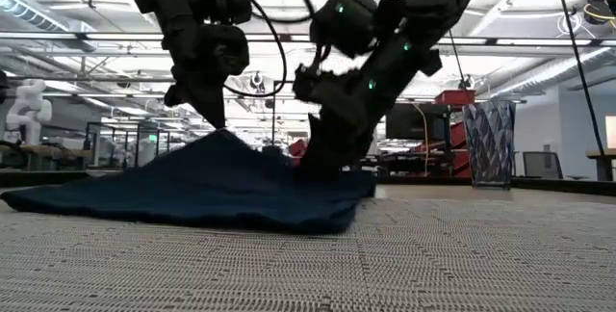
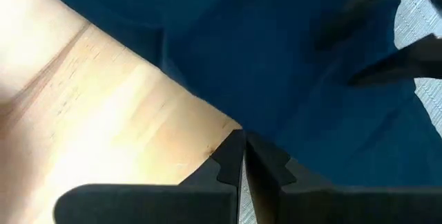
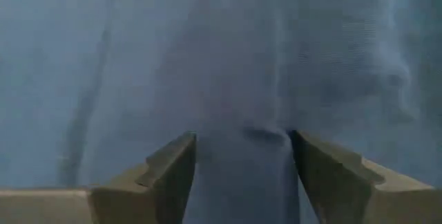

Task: Set table place
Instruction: Fold the dark blue napkin

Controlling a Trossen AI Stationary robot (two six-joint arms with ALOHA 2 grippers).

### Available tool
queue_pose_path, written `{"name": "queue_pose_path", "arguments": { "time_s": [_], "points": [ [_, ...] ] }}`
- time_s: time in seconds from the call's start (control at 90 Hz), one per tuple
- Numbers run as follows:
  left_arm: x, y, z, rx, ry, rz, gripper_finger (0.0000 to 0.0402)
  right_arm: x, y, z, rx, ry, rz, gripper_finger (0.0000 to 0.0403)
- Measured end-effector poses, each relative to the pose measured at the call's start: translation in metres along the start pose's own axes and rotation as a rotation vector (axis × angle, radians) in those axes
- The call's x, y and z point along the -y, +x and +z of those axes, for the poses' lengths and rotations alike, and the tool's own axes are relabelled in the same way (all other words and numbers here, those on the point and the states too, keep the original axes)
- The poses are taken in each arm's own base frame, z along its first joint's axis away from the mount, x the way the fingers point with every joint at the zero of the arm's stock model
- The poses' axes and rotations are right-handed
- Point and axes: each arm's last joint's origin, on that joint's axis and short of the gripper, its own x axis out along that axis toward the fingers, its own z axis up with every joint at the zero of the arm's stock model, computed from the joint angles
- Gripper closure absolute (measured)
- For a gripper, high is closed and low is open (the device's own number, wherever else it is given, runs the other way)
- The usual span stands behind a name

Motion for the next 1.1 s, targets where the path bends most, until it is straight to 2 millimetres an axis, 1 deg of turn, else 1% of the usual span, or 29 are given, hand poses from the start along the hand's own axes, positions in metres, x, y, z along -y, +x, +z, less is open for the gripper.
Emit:
{"name": "queue_pose_path", "arguments": {
  "time_s": [0.111, 0.2, 0.278, 0.367, 0.411, 0.567, 0.722, 0.8, 0.878, 0.978, 1.1],
  "points": [
    [0.0, 0.0, 0.0, -0.001, -0.004, 0.0, 0.0402, 0.008, 0.002, 0.0, -0.004, 0.086, -0.05, 0.0186],
    [0.0, 0.0, 0.0, -0.002, -0.004, 0.001, 0.0402, 0.013, 0.002, -0.001, -0.006, 0.126, -0.112, 0.0217],
    [0.0, 0.0, 0.0, -0.003, -0.005, 0.001, 0.0402, 0.016, 0.001, -0.001, -0.013, 0.154, -0.137, 0.0273],
    [0.0, 0.0, 0.0, -0.003, -0.004, 0.002, 0.0402, 0.017, 0.0, -0.003, -0.036, 0.171, -0.138, 0.0362],
    [0.0, 0.0, 0.0, -0.003, -0.003, 0.002, 0.0402, 0.015, 0.0, -0.003, -0.044, 0.164, -0.126, 0.0385],
    [0.001, -0.003, -0.001, 0.008, 0.032, -0.007, 0.0402, 0.003, -0.014, -0.005, -0.087, 0.151, -0.065, 0.04],
    [0.006, -0.003, -0.004, -0.011, 0.134, -0.047, 0.0402, -0.013, -0.045, 0.009, -0.016, 0.126, -0.025, 0.0402],
    [0.011, -0.003, -0.004, -0.017, 0.19, -0.096, 0.0402, -0.016, -0.053, 0.009, -0.023, 0.118, -0.022, 0.0402],
    [0.019, -0.005, -0.003, -0.002, 0.26, -0.149, 0.0402, -0.017, -0.057, 0.01, -0.019, 0.116, -0.022, 0.0403],
    [0.036, -0.014, 0.004, 0.066, 0.386, -0.197, 0.0402, -0.015, -0.059, 0.011, -0.012, 0.121, -0.025, 0.0403],
    [0.055, -0.025, 0.007, 0.146, 0.63, -0.178, 0.0402, -0.014, -0.059, 0.011, -0.012, 0.128, -0.027, 0.0403]
  ]
}}
